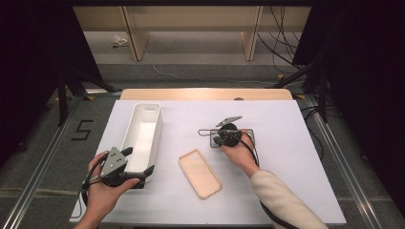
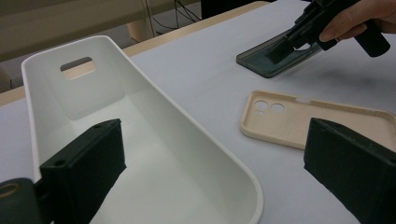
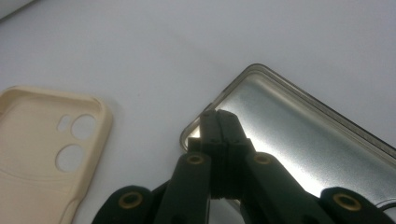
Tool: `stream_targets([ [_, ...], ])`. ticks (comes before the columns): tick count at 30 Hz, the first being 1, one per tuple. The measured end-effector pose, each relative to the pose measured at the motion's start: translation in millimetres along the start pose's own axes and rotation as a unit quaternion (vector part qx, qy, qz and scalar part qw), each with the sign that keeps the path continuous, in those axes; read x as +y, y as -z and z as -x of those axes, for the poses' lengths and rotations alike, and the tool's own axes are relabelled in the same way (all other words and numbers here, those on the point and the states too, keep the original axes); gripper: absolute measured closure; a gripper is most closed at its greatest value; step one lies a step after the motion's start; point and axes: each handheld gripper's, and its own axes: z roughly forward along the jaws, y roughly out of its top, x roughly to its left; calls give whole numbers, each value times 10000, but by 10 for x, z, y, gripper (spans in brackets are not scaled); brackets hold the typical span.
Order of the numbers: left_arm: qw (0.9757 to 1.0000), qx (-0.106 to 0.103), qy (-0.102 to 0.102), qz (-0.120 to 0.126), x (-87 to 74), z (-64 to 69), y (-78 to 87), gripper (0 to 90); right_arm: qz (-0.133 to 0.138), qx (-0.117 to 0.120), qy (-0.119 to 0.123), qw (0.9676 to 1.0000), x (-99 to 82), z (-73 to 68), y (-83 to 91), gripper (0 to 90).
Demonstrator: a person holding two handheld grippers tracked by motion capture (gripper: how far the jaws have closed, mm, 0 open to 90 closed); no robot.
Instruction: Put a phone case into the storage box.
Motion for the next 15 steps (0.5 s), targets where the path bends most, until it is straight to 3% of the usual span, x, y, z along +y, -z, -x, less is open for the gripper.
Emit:
stream_targets([
  [15,10000,-8,10,-2,-1,-1,1,47,-232,-48,49,9997,-10,-10,-64,900],
])
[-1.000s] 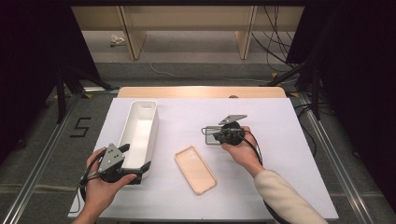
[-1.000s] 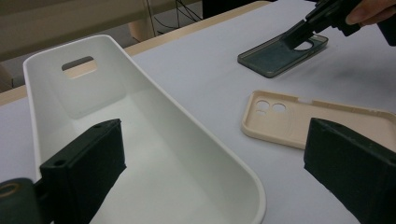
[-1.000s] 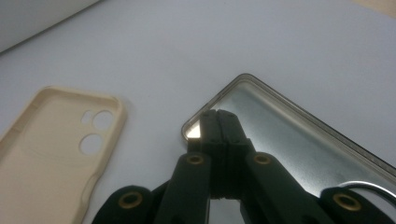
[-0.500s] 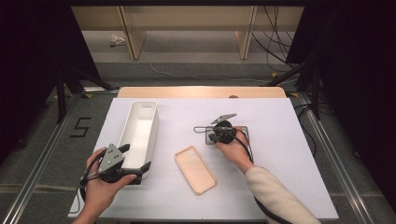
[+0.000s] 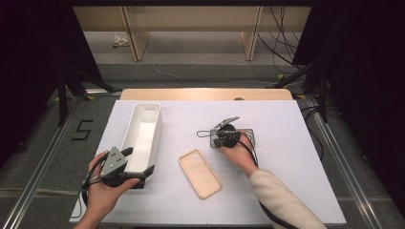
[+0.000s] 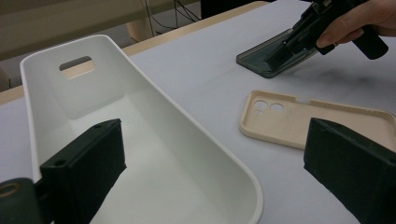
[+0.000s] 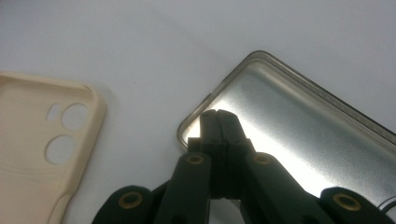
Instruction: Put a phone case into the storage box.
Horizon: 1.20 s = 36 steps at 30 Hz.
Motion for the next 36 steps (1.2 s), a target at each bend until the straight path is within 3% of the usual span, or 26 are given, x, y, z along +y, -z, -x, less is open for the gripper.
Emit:
stream_targets([
  [10,10000,5,4,6,0,0,10,47,-314,29,233,9992,-41,5,113,900],
  [20,10000,0,5,7,-1,0,9,47,-785,160,364,9961,-154,104,273,900],
  [28,10000,5,3,1,-3,2,7,47,-1063,-4,509,9930,-299,217,442,900],
  [36,10000,10,2,-6,-4,4,3,47,-1099,-120,425,9930,-410,364,553,900],
])
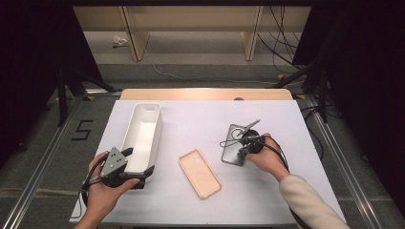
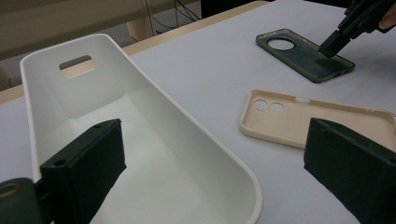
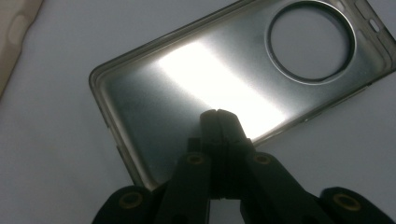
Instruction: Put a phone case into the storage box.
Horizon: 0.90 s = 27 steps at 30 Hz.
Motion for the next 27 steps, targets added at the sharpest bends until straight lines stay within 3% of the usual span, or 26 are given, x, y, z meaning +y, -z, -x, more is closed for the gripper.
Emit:
stream_targets([
  [6,10000,4,2,1,1,-1,2,47,4,-24,-91,10000,-68,79,31,900],
  [27,10000,5,17,9,-1,-5,4,47,-11,-39,-113,9999,-89,93,42,900],
])
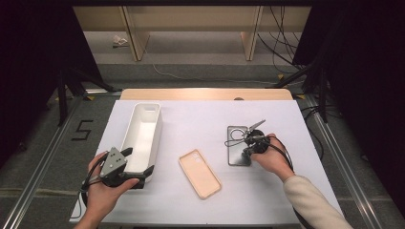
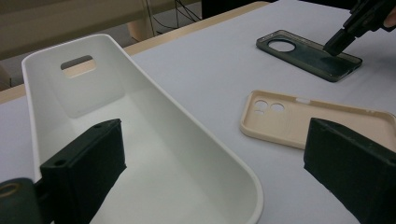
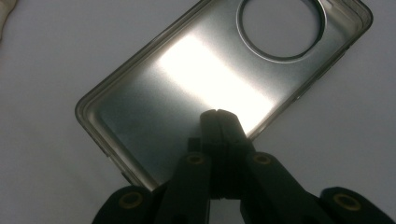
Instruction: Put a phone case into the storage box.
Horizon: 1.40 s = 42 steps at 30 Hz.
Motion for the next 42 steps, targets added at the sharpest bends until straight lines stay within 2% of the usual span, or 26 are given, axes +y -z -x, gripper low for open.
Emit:
stream_targets([
  [6,10000,-4,0,4,1,1,-1,47,22,29,-12,10000,-7,1,10,900],
  [8,10000,-4,-1,8,1,0,1,47,82,43,18,10000,-5,-1,27,818],
  [11,10000,-8,-5,3,1,1,-3,47,338,-58,162,9993,6,-7,95,703],
  [12,10000,-10,-5,1,1,2,-2,47,506,-78,270,9983,18,-2,150,600],
  [13,10000,-9,-7,2,1,2,-2,47,506,-78,270,9983,18,-2,150,600],
  [16,10000,-6,-10,3,1,2,0,47,618,-32,508,9968,17,-7,199,472],
  [17,10000,-9,-4,4,1,2,0,47,618,-5,564,9965,14,-8,205,426],
  [21,10000,-12,-10,2,2,4,-4,48,553,99,842,9949,-16,3,207,336],
  [23,10000,-16,-5,-3,0,4,-5,48,538,150,897,9944,-24,11,211,314],
  [25,10000,-14,-2,0,1,3,-5,48,576,200,912,9940,-26,12,219,250],
  [27,10000,-15,-4,5,2,4,-2,48,618,146,935,9936,-27,7,233,191],
  [34,10000,-12,-7,8,3,7,-2,49,713,118,917,9932,-32,11,272,197],
  [42,10000,-13,-2,13,4,7,-2,49,581,174,1144,9916,-40,-25,270,212],
])
